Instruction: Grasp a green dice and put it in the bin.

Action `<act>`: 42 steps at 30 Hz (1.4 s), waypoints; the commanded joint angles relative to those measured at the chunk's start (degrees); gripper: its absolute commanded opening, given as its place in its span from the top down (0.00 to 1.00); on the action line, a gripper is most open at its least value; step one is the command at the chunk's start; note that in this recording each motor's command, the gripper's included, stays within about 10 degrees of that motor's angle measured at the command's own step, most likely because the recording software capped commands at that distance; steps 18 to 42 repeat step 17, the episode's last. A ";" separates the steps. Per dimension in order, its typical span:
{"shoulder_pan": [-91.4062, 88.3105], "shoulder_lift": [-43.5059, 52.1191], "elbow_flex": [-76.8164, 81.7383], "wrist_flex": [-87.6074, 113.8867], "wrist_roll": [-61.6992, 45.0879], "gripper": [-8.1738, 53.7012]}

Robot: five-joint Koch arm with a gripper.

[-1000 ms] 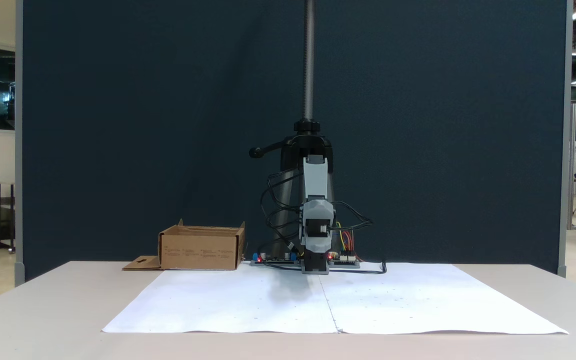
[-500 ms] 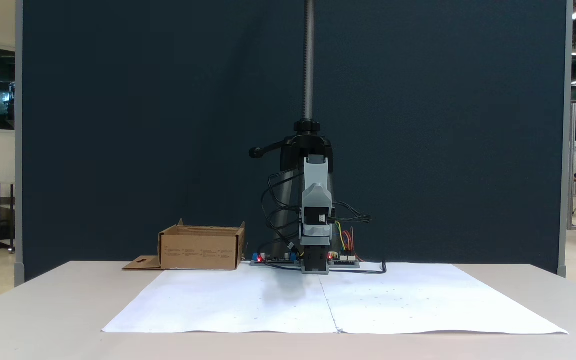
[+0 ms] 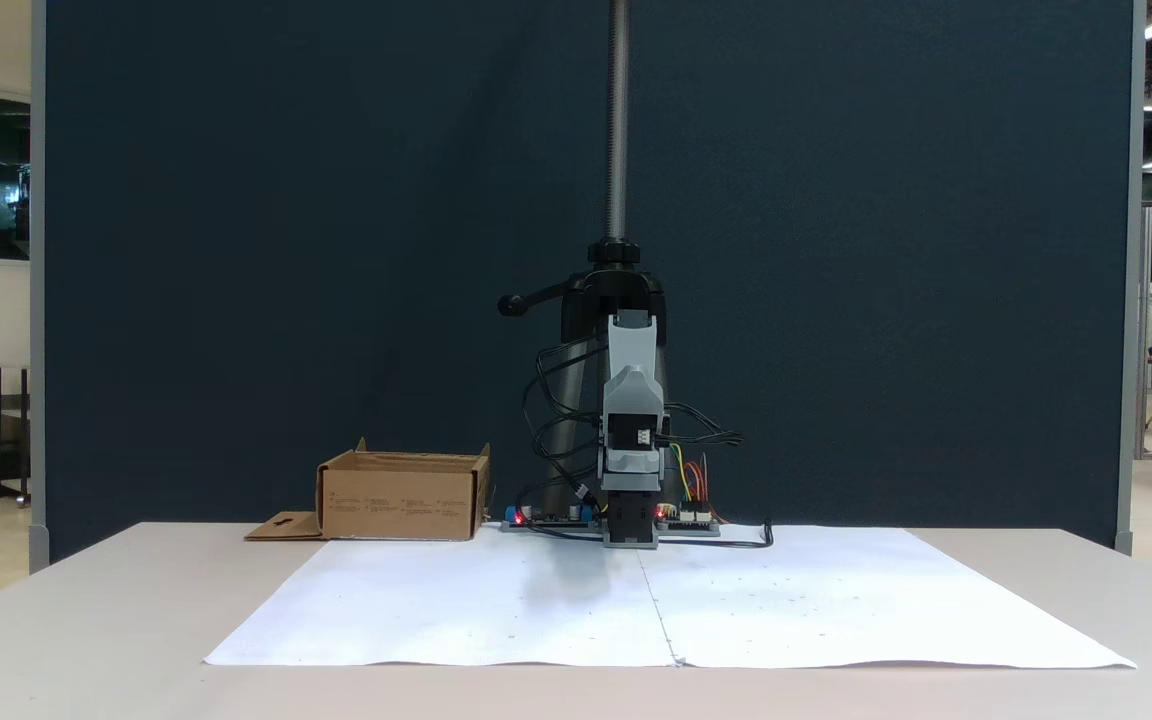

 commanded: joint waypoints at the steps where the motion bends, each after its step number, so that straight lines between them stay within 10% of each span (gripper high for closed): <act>1: 0.62 6.68 4.22 -8.00 -3.52 0.12; 42: 0.53 6.68 4.22 -8.00 -3.52 0.12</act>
